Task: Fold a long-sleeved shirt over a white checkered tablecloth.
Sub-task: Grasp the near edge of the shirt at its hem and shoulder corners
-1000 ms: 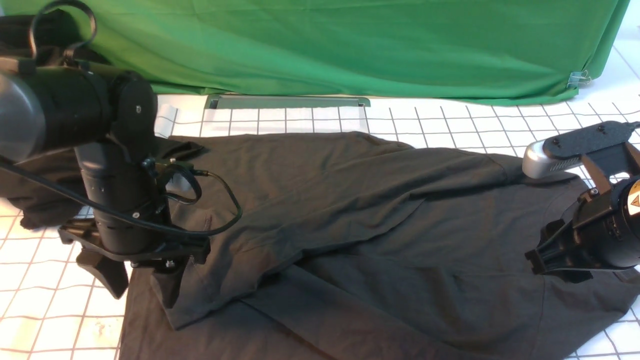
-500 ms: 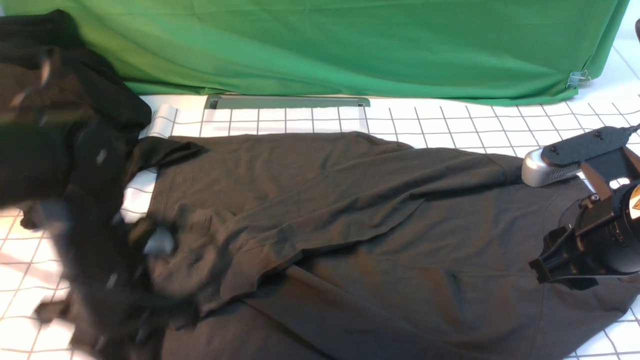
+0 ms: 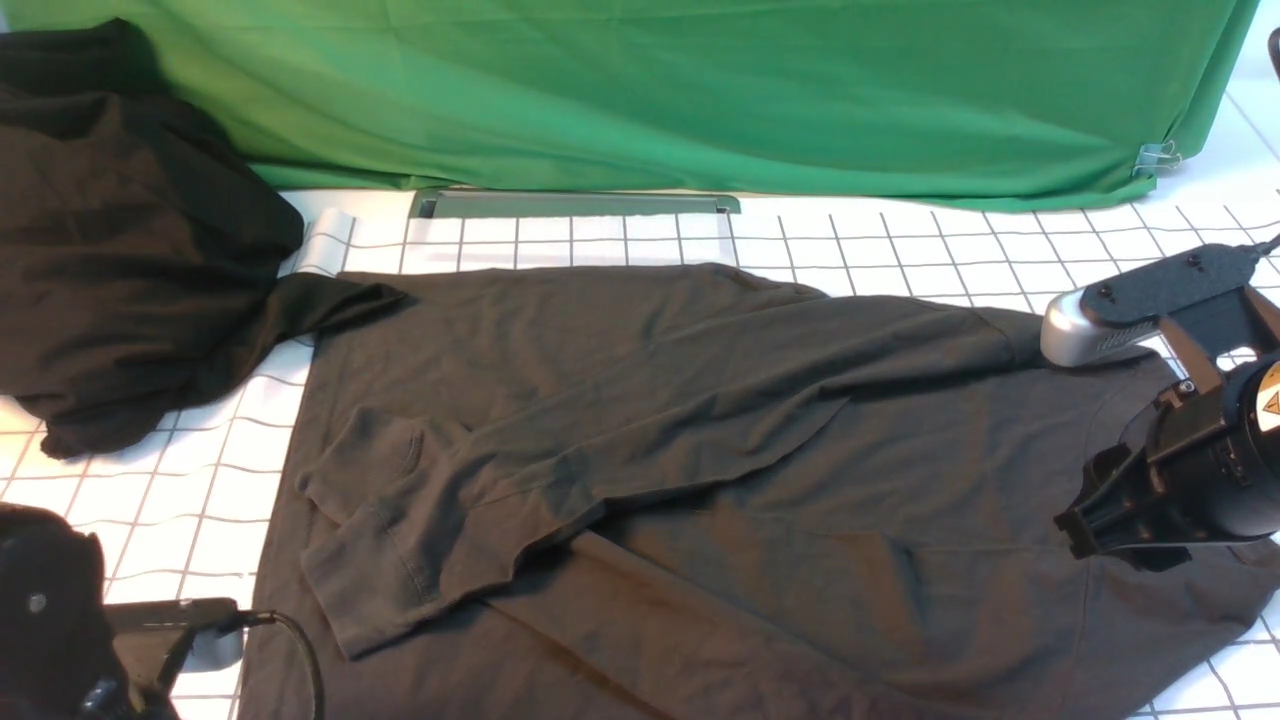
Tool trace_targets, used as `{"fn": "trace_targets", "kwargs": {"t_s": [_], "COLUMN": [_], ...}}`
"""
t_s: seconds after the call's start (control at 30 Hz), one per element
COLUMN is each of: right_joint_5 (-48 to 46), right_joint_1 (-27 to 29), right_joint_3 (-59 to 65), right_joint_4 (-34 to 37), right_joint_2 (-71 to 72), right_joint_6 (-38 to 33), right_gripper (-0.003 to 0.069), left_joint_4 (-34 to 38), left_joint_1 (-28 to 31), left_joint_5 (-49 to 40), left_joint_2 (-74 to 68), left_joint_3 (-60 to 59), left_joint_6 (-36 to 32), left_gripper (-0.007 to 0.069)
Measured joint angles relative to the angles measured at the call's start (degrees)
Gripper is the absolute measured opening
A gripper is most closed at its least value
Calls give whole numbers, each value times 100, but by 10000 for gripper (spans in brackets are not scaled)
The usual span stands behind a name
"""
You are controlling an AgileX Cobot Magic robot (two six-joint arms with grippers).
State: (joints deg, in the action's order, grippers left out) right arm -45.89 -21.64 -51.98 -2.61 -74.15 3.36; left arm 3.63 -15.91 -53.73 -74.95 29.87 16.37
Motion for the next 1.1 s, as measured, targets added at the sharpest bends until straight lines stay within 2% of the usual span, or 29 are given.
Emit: {"fn": "trace_targets", "kwargs": {"t_s": [0.1,0.2,0.3,0.33,0.37,0.43,0.5,0.63,0.8,0.87,0.9,0.93,1.03,1.1], "right_joint_5": [0,-34,-249,-400,-399,-757,-980,-1352,-1131,-764,-726,-358,136,332], "right_joint_1": [0,0,0,0,0,0,-50,-668,-1650,-2077,-2104,-2281,-2391,-2398], "right_joint_3": [0,0,0,0,0,-5,-5,-5,249,613,613,888,1222,1324], "right_joint_4": [33,159,458,648,683,1166,1345,1471,1495,1501,1501,1501,1483,1469], "right_joint_2": [0,0,0,0,0,0,0,0,0,0,0,-58,-319,-575], "right_joint_6": [0,-49,-562,-910,-960,-1577,-1873,-2216,-2085,-1864,-1864,-1721,-1526,-1481], "right_gripper": [337,337,337,337,337,337,337,337,351,410,410,466,526,535], "left_joint_4": [-9,209,162,161,161,234,241,91,-33,-157,-171,-256,-363,-363], "left_joint_1": [0,0,0,0,0,0,0,0,0,0,0,0,0,0], "left_joint_5": [172,289,177,144,136,80,-15,-640,-965,-1049,-1063,-1121,-1163,-1163], "left_joint_2": [-179,-478,-636,-675,-675,-699,-699,-353,377,659,699,820,907,914], "left_joint_3": [0,-11,27,53,52,71,92,215,299,299,299,299,299,299], "left_joint_6": [20,-129,-202,-246,-266,-487,-561,-588,-588,-510,-487,-430,-415,-415], "left_gripper": [445,402,291,218,206,67,32,13,13,13,13,13,13,13]}}
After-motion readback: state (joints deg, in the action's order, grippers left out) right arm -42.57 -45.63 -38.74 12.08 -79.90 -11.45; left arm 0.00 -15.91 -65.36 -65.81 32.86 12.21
